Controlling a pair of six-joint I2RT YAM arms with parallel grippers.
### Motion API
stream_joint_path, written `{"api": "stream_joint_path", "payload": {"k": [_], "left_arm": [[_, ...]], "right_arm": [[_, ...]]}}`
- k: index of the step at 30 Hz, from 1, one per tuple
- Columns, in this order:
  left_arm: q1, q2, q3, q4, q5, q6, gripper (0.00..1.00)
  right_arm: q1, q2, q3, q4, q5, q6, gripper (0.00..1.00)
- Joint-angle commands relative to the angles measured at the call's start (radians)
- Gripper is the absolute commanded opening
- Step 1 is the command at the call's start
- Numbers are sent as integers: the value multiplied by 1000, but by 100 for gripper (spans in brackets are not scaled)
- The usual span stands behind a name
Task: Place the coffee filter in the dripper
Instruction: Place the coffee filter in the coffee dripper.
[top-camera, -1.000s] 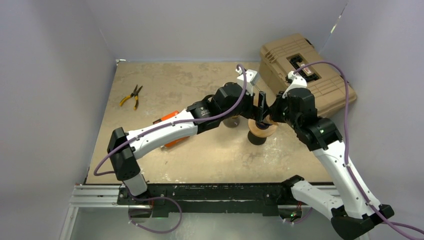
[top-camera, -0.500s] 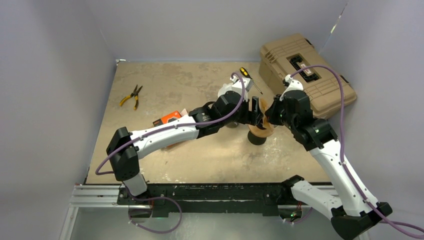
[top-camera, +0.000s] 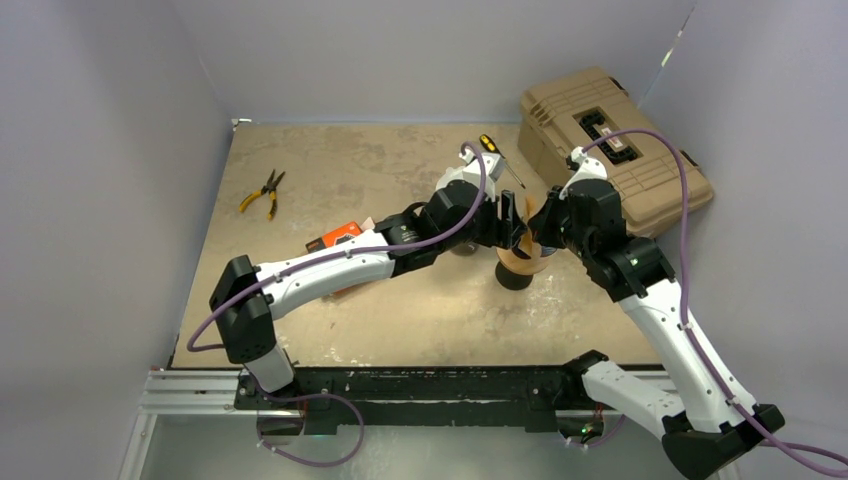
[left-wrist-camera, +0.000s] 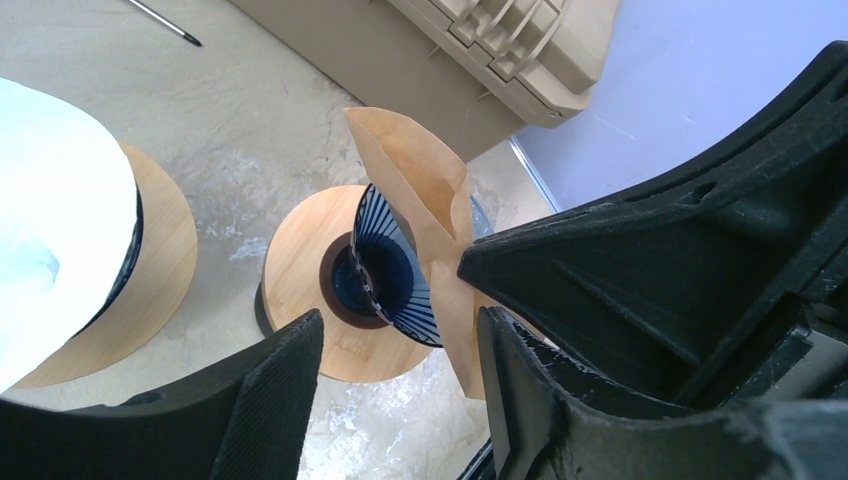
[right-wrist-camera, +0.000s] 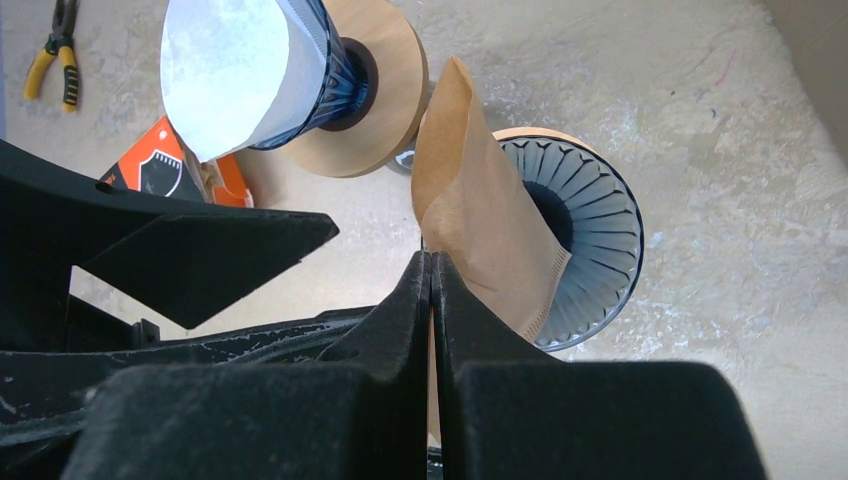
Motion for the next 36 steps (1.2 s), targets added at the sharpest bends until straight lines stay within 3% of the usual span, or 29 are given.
{"api": "stream_joint_path", "payload": {"k": [1,7,14,28,32,36], "left_arm": [[-1,10,31,31,32,-8,55],[-1,28,38,30,52,-9,52],[-1,32,24,47,75,-13,57],[-1,30,-33,180,121,-25,32],[-1,41,-29,162,110,-23,40],[-1,52,-29,150,95,-31,39]], "right_arm": [[0,0,26,33,-11,11,0],[-1,1,28,36,-15,10,0],[-1,1,28,38,-17,8,0],[0,3,30,40,-39,-4,0],[0,1,37,42,-44,-5,0],[0,1,44,41,-49,-7,0]]}}
